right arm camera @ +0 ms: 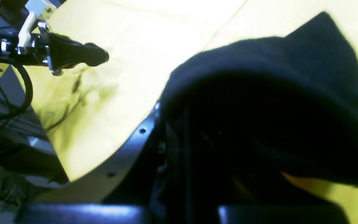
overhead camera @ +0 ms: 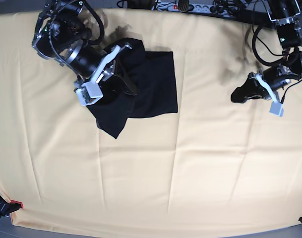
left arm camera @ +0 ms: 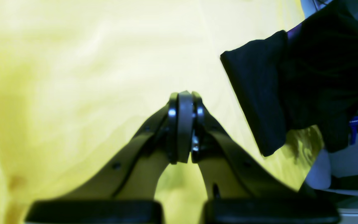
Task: Fold the T-shirt properly
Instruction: 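Fold the collar end over the hem end with the right gripper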
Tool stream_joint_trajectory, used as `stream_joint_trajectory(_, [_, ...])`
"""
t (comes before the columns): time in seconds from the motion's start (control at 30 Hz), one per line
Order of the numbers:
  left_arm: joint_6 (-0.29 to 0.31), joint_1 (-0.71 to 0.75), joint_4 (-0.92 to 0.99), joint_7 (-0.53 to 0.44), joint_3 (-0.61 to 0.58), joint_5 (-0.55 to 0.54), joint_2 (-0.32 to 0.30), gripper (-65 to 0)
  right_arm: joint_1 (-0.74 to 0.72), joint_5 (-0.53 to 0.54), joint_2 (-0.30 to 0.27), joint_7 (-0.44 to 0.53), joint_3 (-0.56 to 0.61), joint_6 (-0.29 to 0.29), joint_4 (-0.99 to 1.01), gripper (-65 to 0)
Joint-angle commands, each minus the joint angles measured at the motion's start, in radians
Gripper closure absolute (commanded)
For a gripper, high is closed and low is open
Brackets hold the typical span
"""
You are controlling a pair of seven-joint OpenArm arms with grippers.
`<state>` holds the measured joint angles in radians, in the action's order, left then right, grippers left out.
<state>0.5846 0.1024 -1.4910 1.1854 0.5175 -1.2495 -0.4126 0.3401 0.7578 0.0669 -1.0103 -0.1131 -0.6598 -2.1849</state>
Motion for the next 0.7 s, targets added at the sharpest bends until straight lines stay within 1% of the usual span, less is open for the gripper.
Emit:
stream_joint_trajectory(0.0, [0.006,-0.011,-0.014,-0.013,0.006,-0.027,-0.017,0.0,-0.011,0.002,0.002,0.052,0.025,-0.006,0.008,0.0])
stream_joint_trajectory(0.07, [0.006,-0.011,-0.014,-0.013,0.006,-0.027,-0.017,0.0,-0.027,-0.032,0.002,0.069,0.074,-0.008,0.068,0.0])
stream_joint_trajectory(0.13, [0.006,-0.011,-0.014,-0.013,0.006,-0.028,-0.017,0.0,-0.059,-0.03,0.002,0.068,0.121,-0.013,0.138,0.0])
stream_joint_trajectory(0.17, [0.006,-0.011,-0.014,-0.013,0.006,-0.028,-0.017,0.0,-0.077,-0.028,0.002,0.069,0.146,-0.013,0.168,-6.0])
stream_joint_trajectory(0.2, [0.006,-0.011,-0.014,-0.013,0.006,-0.028,-0.017,0.0,-0.098,-0.022,0.002,0.069,0.172,-0.013,0.192,-15.7])
stream_joint_trajectory(0.27, [0.006,-0.011,-0.014,-0.013,0.006,-0.028,-0.017,0.0,-0.14,-0.001,0.002,0.068,0.232,-0.013,0.211,-37.6])
stream_joint_trajectory(0.3, [0.006,-0.011,-0.014,-0.013,0.006,-0.028,-0.017,0.0,-0.16,0.009,0.002,0.068,0.264,-0.013,0.211,-45.2])
stream_joint_trajectory(0.33, [0.006,-0.011,-0.014,-0.013,0.006,-0.028,-0.017,0.0,-0.182,0.024,0.002,0.063,0.294,-0.024,0.21,-48.7])
stream_joint_trajectory(0.37, [0.006,-0.011,-0.014,-0.013,0.006,-0.031,-0.018,0.0,-0.208,0.039,0.002,0.05,0.321,-0.038,0.209,-49.1])
stream_joint_trajectory(0.43, [0.006,-0.011,-0.014,-0.003,0.006,-0.052,-0.018,0.0,-0.262,0.085,0.002,0.001,0.361,-0.038,0.192,-49.1])
stream_joint_trajectory(0.5, [0.007,-0.011,-0.014,0.014,0.006,-0.076,-0.018,0.0,-0.3,0.146,0.002,-0.049,0.375,-0.038,0.159,-49.1])
stream_joint_trajectory(0.57, [0.007,-0.011,-0.014,0.03,0.006,-0.097,-0.018,0.0,-0.313,0.19,0.002,-0.073,0.375,-0.038,0.13,-49.1])
stream_joint_trajectory(0.67, [0.007,-0.011,-0.014,0.031,0.006,-0.101,-0.021,0.0,-0.315,0.174,-0.002,-0.095,0.375,-0.038,0.123,-49.1])
